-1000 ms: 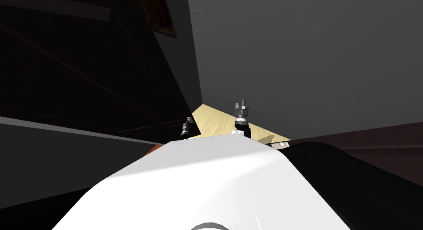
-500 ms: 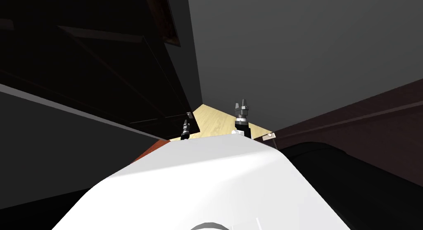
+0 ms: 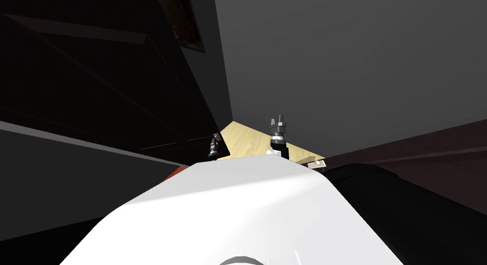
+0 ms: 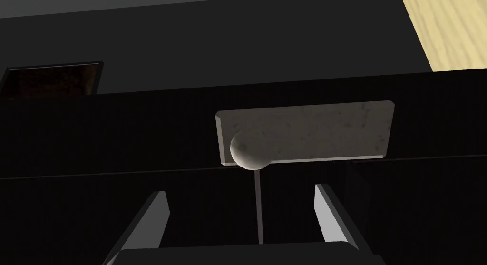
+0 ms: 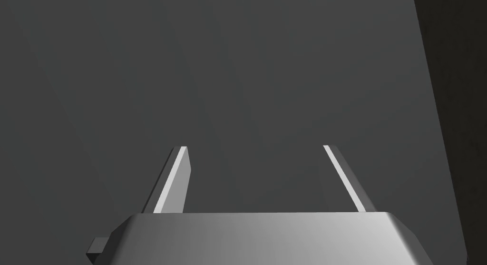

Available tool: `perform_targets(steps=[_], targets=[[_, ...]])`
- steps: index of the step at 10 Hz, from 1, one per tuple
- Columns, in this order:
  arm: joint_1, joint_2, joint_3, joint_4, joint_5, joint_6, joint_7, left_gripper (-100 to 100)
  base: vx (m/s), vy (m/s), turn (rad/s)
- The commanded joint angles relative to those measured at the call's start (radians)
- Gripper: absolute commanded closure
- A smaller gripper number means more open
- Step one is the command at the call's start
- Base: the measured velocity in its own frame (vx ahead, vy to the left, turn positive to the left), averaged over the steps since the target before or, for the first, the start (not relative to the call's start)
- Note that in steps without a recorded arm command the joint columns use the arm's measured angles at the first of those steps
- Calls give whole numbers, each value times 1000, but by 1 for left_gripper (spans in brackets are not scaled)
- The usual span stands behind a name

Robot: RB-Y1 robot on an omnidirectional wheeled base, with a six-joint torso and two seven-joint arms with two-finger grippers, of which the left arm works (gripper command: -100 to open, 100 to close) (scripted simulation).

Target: Push the door open

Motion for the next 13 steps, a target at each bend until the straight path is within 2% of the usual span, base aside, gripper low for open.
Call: perform_targets(steps=[1,4,5,10,13], targets=[[-2,-1,5,8,2,-9,-1,-100,281,85,-40],[-1,-5,7,13,3,-16,-2,-100,195,6,-12],[-1,-5,7,13,3,-16,-2,100,-16,2,-14],[-1,-5,7,13,3,-16,-2,100,-16,1,-3],[-6,5,43,18,22,-8,-14,100,175,-60,64]])
